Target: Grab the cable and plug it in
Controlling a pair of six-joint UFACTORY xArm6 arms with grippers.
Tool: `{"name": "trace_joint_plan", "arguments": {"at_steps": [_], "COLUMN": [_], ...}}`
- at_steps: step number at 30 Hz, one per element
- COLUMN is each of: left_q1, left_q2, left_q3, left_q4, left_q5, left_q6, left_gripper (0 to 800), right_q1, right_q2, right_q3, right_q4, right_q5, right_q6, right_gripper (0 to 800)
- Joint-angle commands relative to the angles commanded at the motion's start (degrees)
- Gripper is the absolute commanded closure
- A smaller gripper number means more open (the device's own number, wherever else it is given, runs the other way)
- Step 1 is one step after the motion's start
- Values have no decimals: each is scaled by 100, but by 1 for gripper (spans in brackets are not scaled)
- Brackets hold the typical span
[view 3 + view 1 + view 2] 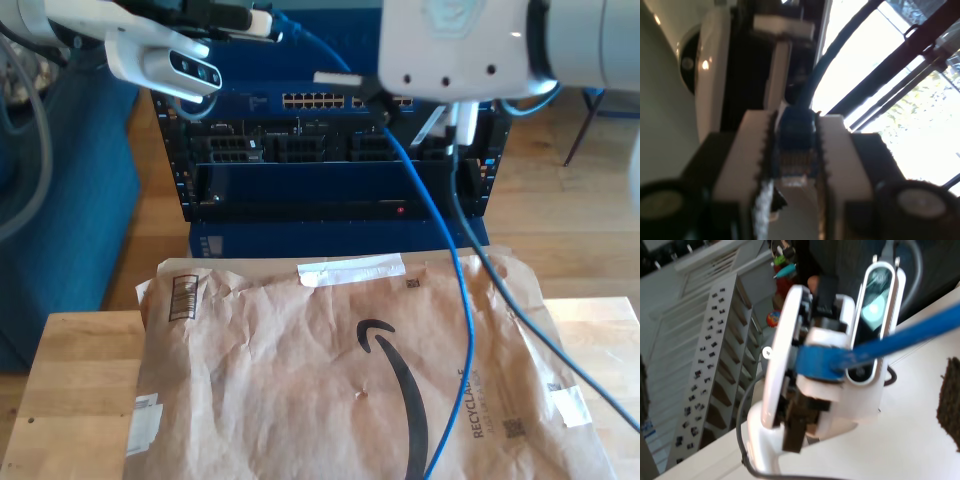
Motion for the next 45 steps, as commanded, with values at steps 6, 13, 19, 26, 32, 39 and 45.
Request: {"name": "trace_joint_plan", "arguments": {"at_steps": [6, 13, 19, 26, 32, 39, 45], "left_q1": [0, -9, -26, -26, -26, -26, -26], "left_q2": [44, 53, 53, 70, 62, 70, 62], "left_q3": [-9, -9, 18, 26, 26, 26, 18], "left_q4": [-132, -519, -571, -571, -571, -571, -571], "left_q5": [185, 457, 563, 563, 571, 624, 633], "left_q6": [9, 62, 105, 114, 114, 114, 114], "left_gripper": [764, 747, 749, 749, 749, 748, 748], "right_q1": [70, 158, 202, 334, 343, 352, 369], "right_q2": [-9, -62, -114, -149, -149, -132, -114], "right_q3": [-26, -44, -35, -35, -26, -18, -18], "right_q4": [26, 35, 53, 53, 62, 193, 202], "right_q5": [-70, -316, -325, -325, -325, -316, -316], "right_q6": [9, 26, 44, 62, 105, 97, 97], "right_gripper": [16, 114, 239, 341, 446, 488, 530]}}
